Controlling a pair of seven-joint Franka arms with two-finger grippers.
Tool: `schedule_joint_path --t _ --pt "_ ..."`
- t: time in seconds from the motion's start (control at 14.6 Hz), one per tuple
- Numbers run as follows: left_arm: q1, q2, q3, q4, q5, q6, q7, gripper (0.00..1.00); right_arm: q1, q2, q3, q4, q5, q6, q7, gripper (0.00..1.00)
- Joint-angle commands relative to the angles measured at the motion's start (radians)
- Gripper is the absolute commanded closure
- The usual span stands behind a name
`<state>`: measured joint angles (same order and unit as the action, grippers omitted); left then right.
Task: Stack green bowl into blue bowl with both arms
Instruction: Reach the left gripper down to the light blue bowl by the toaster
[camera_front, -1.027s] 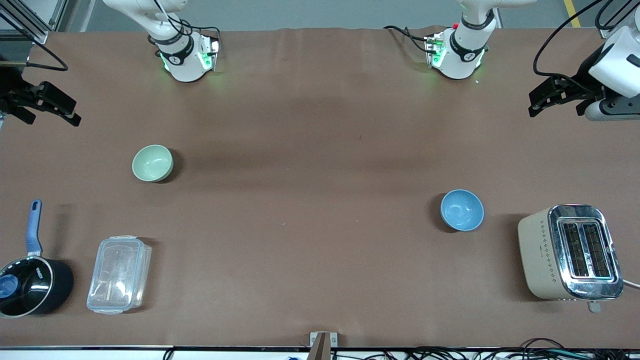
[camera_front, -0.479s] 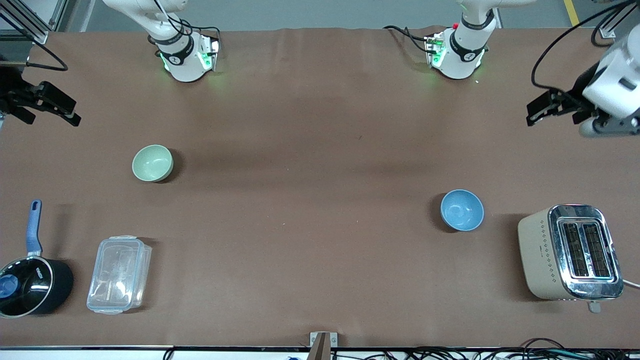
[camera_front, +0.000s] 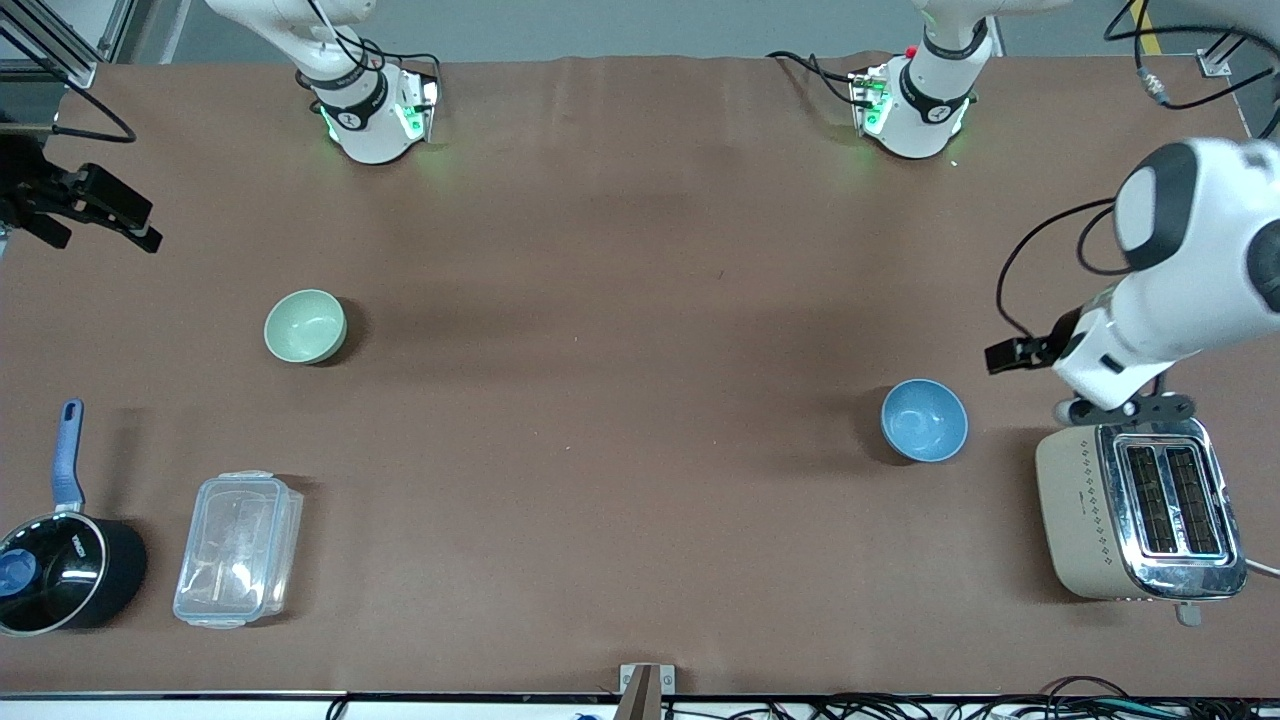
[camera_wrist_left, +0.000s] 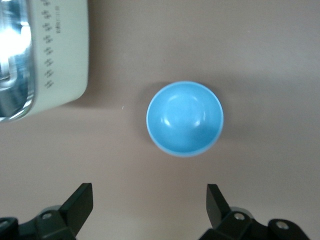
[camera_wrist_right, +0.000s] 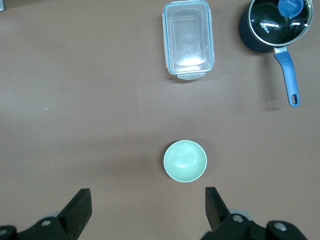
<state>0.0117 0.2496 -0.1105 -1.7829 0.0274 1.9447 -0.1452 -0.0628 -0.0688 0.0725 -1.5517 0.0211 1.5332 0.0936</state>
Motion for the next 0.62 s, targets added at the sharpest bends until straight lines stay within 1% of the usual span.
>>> schedule_joint_path --t 0.0,0.21,0.27,0.41,0.55 --pt "0.010 0.017 -0.005 -0.131 0.019 0.205 -0.005 0.00 -0.041 0.007 0.004 -0.036 0.008 0.010 -0.014 0.00" --pt "0.013 0.078 -0.003 -0.203 0.019 0.377 -0.004 0.00 -0.086 0.007 0.003 -0.120 0.008 0.060 -0.017 0.00" --pt "0.019 0.103 -0.003 -0.214 0.019 0.422 -0.005 0.03 -0.095 0.007 0.003 -0.158 0.006 0.099 -0.020 0.00" --pt "0.020 0.157 -0.003 -0.211 0.019 0.470 -0.002 0.12 -0.103 0.004 0.003 -0.261 0.003 0.178 -0.021 0.00" --pt "0.020 0.204 -0.003 -0.207 0.020 0.528 0.009 0.18 -0.120 0.007 0.003 -0.341 0.002 0.237 -0.037 0.00"
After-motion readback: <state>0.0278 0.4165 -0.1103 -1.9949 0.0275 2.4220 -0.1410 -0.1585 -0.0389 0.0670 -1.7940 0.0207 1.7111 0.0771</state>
